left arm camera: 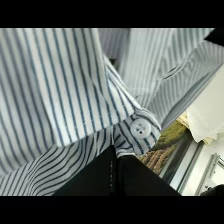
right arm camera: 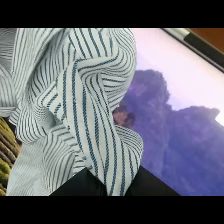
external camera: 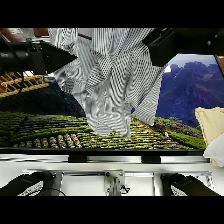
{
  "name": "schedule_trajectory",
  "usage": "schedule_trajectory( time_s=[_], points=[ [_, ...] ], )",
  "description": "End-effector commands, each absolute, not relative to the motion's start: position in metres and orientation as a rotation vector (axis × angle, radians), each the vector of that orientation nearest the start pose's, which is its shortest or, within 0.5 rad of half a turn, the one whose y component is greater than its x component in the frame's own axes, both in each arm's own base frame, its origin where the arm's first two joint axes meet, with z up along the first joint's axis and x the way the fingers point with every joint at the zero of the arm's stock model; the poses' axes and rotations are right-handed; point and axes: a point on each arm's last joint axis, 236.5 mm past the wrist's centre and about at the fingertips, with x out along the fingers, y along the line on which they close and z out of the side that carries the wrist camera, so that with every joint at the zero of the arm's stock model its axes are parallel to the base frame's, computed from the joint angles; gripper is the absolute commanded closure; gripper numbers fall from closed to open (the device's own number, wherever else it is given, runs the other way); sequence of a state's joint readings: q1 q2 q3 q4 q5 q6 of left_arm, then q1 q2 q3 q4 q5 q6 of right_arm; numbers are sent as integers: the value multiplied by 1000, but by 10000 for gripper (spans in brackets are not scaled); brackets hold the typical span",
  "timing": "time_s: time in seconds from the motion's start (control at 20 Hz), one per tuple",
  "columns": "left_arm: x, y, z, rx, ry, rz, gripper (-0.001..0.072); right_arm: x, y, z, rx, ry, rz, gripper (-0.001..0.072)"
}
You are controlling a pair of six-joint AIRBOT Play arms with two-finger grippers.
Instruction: Fold the shirts.
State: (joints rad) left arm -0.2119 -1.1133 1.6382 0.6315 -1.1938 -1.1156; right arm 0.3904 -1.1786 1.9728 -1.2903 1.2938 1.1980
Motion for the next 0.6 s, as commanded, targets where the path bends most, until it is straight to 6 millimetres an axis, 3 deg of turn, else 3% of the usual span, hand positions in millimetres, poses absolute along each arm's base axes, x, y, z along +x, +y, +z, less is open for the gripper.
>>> schedule_trajectory(
  time_s=[0.0, 0.1, 0.15, 0.25, 0.3, 0.55],
  points=[
    [333, -239, 345, -179, 472, -1001, 651, 338, 222, 390, -255, 336, 758, 637],
    [333, -243, 343, -181, 480, -1009, 646, 336, 231, 402, -212, 291, 789, 637],
    [332, -244, 343, -180, 480, -1012, 564, 337, 232, 407, -200, 273, 791, 637],
    [332, -243, 343, -180, 480, -1012, 169, 340, 231, 412, -196, 247, 777, 637],
    [332, -243, 344, -180, 479, -1010, 86, 344, 228, 415, -201, 235, 760, 637],
    [328, -242, 348, -173, 466, -1011, 86, 374, 194, 426, -226, 185, 569, 637]
  ],
)
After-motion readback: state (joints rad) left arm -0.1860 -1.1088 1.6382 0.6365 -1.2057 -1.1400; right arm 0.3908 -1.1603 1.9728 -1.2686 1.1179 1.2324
